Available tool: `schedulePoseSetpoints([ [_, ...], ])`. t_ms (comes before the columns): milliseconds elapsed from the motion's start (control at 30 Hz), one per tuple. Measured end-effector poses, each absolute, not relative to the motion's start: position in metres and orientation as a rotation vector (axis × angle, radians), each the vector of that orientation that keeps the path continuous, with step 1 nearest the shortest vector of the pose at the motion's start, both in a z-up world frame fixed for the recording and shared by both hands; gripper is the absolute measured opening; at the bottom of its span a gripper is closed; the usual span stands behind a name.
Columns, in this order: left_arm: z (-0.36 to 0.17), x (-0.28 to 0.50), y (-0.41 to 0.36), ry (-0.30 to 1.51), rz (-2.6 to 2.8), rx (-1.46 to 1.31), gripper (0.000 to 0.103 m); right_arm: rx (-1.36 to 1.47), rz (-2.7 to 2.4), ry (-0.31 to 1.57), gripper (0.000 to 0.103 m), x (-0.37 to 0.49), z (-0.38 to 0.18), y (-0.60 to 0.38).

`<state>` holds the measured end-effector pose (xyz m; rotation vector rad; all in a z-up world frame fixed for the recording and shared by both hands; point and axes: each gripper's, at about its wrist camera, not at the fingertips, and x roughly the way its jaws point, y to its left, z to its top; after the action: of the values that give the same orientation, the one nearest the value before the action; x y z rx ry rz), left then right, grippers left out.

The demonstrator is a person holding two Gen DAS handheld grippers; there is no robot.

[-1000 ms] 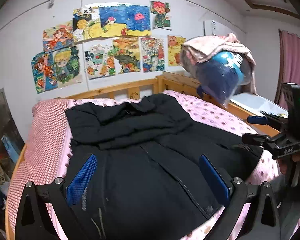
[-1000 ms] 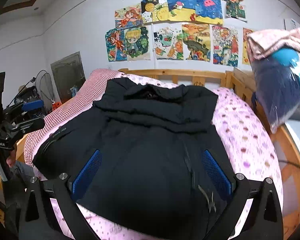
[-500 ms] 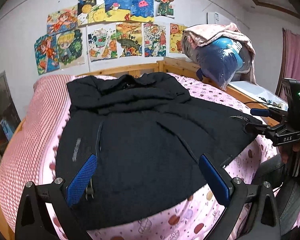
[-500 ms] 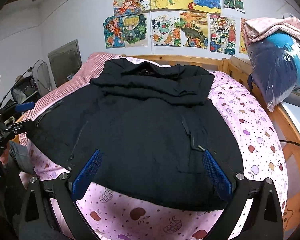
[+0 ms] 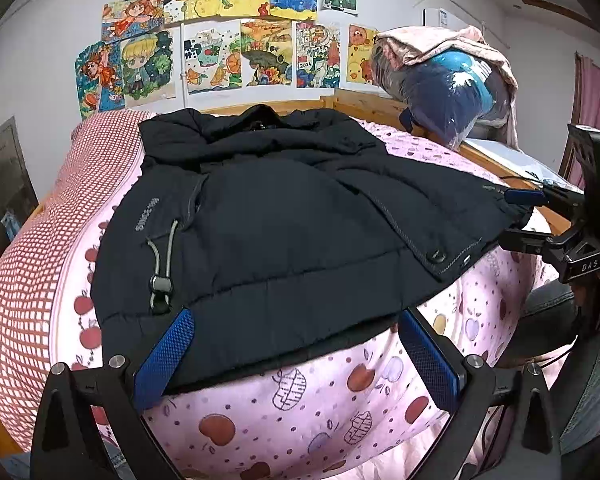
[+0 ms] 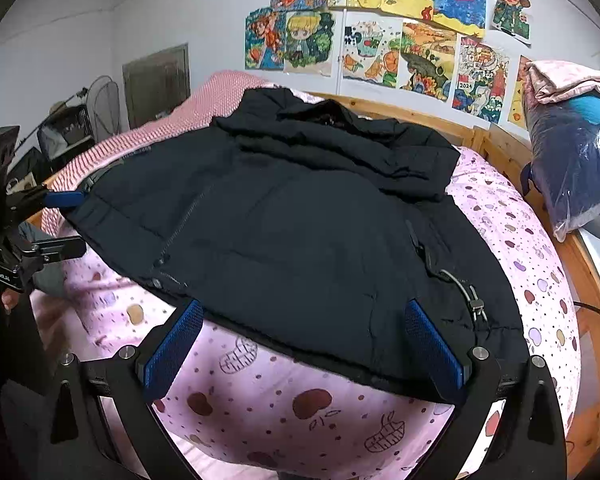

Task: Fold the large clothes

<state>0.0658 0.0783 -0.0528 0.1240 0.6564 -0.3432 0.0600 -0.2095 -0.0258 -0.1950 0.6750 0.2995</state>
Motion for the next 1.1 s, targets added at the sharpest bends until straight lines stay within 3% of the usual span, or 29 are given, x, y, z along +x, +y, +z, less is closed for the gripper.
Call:
schedulePoseSetpoints([
  [567,-0.087,0.062,0.067,0.679,-0.3,0.216,0.103,-0.245,0.11,0.771,0.099,0.07,-0.043,-0.226],
  [1100,-0.097,0.048,0.054,0.513,-0.131,0.225,0.103,-0.264,0.061,0.689,0.099,0.07,-0.045,-0.229],
])
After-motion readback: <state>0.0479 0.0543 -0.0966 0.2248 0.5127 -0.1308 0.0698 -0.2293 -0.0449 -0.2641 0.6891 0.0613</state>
